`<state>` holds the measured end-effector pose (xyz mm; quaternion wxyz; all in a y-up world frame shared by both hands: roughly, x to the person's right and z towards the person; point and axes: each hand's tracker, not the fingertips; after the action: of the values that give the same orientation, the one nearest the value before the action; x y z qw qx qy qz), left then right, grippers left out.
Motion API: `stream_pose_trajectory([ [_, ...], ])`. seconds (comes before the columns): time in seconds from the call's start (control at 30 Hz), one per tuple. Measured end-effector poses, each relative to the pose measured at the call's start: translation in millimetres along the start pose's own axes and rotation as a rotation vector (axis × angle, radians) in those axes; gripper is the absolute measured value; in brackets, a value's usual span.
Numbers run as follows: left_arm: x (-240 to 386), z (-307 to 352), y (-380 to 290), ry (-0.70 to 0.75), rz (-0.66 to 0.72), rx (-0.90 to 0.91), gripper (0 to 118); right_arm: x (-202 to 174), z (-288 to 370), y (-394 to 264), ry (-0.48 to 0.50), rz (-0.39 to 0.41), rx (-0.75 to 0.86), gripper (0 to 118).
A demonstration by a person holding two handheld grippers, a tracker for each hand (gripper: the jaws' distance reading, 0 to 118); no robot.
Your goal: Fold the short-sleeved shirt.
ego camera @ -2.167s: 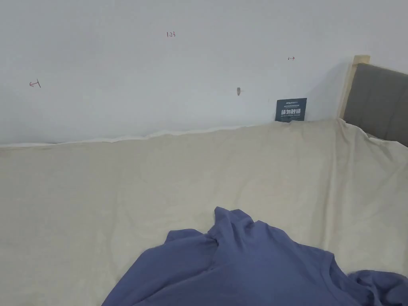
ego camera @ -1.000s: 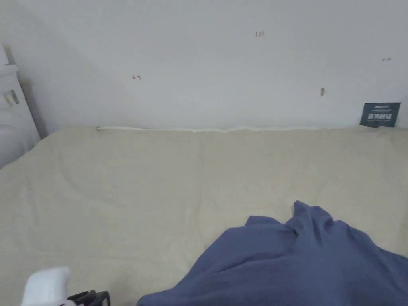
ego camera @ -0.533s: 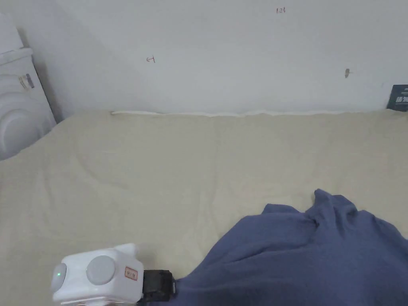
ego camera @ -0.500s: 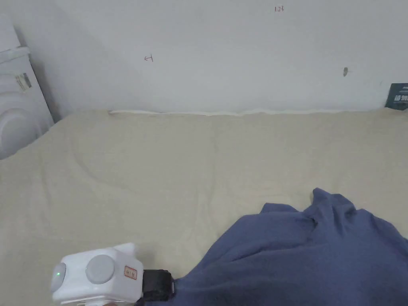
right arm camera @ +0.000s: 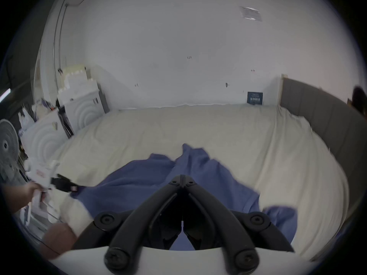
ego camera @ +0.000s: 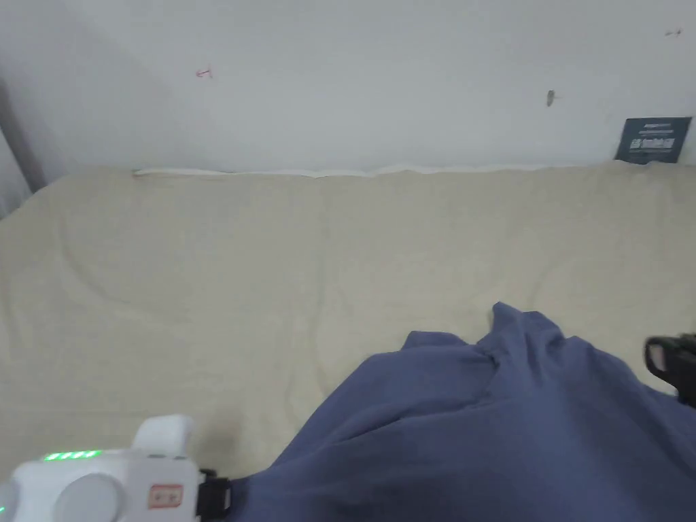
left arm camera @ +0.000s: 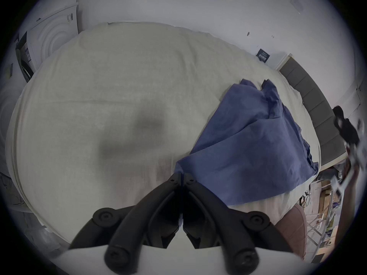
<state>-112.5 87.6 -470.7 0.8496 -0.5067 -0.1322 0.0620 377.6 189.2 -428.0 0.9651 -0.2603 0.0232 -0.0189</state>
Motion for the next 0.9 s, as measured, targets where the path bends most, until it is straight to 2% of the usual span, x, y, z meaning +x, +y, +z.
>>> stream_pose_trajectory([
  [0.07,0,4,-4,-0.015,0.014,0.016,1,15,-46,33,0.019,-0.006,-0.125,0],
  [0.17,1,8,-14,-0.036,0.020,0.108,1,44,-121,69,0.037,-0.136,-0.307,0],
  [0.23,4,7,-18,-0.038,0.020,0.101,1,56,-162,82,-0.020,-0.163,-0.398,3],
  [0.27,5,6,-19,-0.034,0.018,0.108,1,59,-181,86,-0.075,-0.157,-0.411,20],
  [0.3,6,5,-20,-0.043,0.021,0.103,1,63,-200,90,-0.112,-0.148,-0.429,54],
  [0.33,6,4,-21,-0.048,0.025,0.102,1,64,-210,86,-0.125,-0.129,-0.449,104],
  [0.37,4,1,-21,-0.054,0.037,0.099,1,65,-227,85,-0.141,-0.126,-0.484,118],
  [0.4,4,0,-21,-0.059,0.050,0.098,1,62,-248,89,-0.128,-0.129,-0.443,113],
  [0.43,4,-2,-22,-0.061,0.058,0.099,1,59,-264,85,-0.122,-0.145,-0.473,106],
  [0.53,5,-8,-22,-0.074,0.080,0.079,1,67,-303,73,-0.119,-0.199,-0.579,106],
  [0.63,2,-13,-23,-0.069,0.094,0.062,1,65,-313,55,-0.115,-0.168,-0.587,104],
  [0.7,-1,-16,-23,-0.071,0.118,0.057,1,61,-324,55,-0.116,-0.150,-0.565,96],
  [0.73,-2,-15,-24,-0.077,0.135,0.059,1,60,-316,50,-0.099,-0.158,-0.553,75],
  [0.8,-10,-17,-24,-0.102,0.162,0.054,1,63,-323,44,-0.005,-0.238,-0.626,1],
  [0.83,-10,-17,-24,-0.100,0.167,0.051,1,62,-326,39,0.006,-0.246,-0.676,0],
  [0.87,-10,-17,-24,-0.097,0.170,0.048,1,57,-318,38,-0.038,-0.212,-0.627,0],
  [0.9,-10,-16,-25,-0.097,0.173,0.047,1,58,-313,38,-0.026,-0.199,-0.608,0],
])
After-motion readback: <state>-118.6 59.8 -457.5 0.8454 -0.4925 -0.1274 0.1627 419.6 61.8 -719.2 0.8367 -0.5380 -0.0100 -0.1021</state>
